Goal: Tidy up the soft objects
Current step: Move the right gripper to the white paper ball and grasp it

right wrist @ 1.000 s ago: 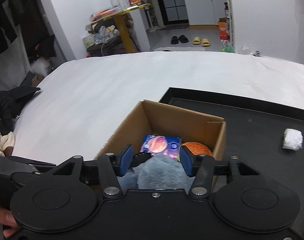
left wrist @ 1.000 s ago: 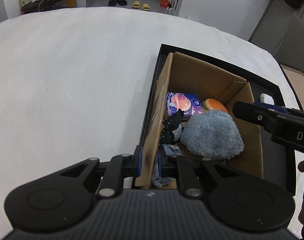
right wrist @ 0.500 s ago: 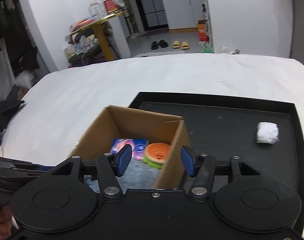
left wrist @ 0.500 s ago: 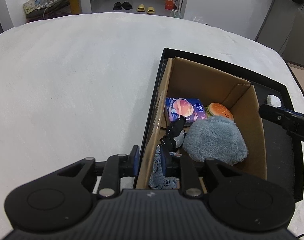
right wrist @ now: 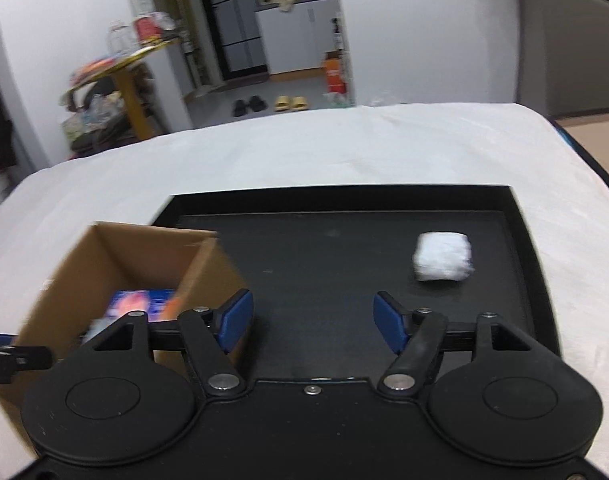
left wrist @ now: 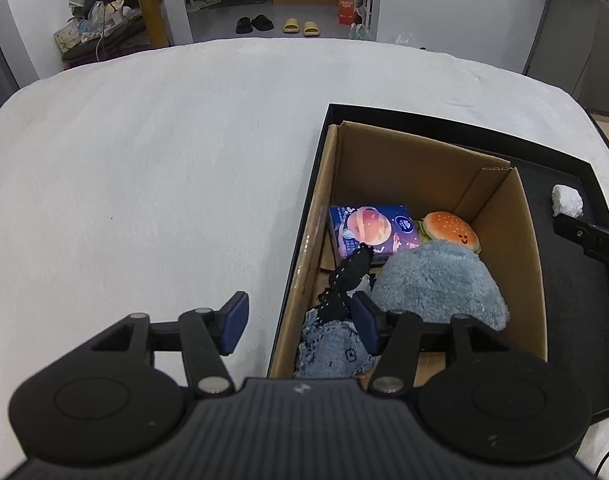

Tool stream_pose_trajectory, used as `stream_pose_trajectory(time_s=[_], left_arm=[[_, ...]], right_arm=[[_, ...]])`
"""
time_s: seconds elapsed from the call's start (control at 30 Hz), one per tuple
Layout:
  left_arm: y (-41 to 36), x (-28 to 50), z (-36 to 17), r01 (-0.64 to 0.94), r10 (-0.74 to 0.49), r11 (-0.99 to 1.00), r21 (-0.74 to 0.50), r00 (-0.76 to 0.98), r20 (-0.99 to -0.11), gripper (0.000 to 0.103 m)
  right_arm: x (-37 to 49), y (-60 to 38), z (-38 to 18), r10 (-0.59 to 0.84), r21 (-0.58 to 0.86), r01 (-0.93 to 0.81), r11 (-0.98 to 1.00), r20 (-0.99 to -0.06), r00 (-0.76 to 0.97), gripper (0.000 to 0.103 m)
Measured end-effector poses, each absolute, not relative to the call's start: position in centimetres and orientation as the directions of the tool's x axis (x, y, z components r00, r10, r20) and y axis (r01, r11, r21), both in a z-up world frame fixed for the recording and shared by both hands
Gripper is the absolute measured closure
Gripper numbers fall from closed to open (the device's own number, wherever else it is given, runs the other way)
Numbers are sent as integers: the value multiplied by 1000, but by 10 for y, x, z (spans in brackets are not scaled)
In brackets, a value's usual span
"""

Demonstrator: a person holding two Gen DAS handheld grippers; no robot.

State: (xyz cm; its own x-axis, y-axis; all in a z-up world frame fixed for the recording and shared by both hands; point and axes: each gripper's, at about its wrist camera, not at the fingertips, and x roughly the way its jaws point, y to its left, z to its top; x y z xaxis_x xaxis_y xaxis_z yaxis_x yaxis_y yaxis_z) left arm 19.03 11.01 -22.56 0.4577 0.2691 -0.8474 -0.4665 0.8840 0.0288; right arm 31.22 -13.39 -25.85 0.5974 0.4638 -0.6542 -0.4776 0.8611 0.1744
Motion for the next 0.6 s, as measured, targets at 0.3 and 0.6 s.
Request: stream_pose_trajectory(time_s=[0.3,0.6], left_arm=[[103,206,-231,-468,313,880,81,442,-841,44],[94,228,-238,-451,349,883,134,436,-830,41]], right_arm=[[336,-156,-280,385,141,-394,908,-650,655,18],[359,-166,-300,338,104,-355,929,-626,703,11]])
